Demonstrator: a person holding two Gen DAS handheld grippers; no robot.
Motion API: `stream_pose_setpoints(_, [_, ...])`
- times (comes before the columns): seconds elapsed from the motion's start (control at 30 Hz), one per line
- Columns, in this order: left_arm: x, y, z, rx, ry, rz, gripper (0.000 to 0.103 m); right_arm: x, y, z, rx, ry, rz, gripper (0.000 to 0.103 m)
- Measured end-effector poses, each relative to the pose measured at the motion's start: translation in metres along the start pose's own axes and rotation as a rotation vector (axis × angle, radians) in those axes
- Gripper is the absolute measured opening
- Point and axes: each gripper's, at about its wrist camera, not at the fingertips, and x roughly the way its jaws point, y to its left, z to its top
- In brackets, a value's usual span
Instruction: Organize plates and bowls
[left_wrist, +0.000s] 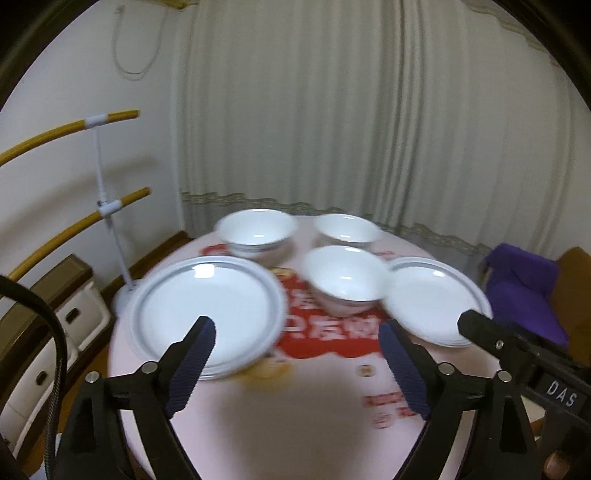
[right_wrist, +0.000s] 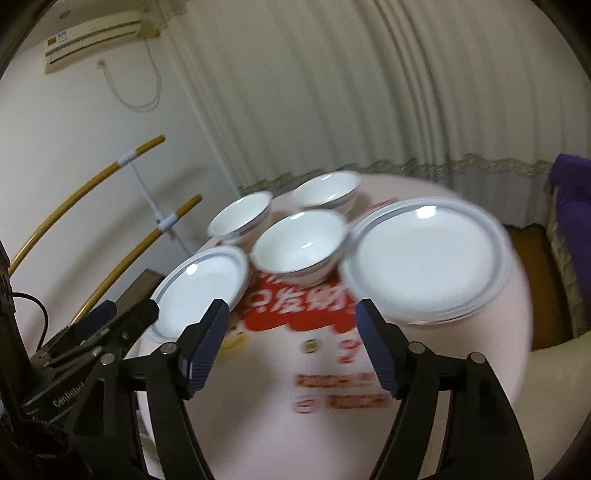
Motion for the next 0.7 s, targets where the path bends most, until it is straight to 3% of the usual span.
stream_pose_setpoints(0.33, [0.052, -0.065, 0.003, 0.001, 0.107, -0.078, 0.091, -0.014, -0.086, 0.015, 0.041, -0.027, -0.138, 0.078])
stream_pose_setpoints(0.7, [0.168, -0.098, 0.024, -0.034, 0.230, -0.054, 0.091, 0.044, -0.169, 0.023, 0.146, 0.048, -0.187, 0.077])
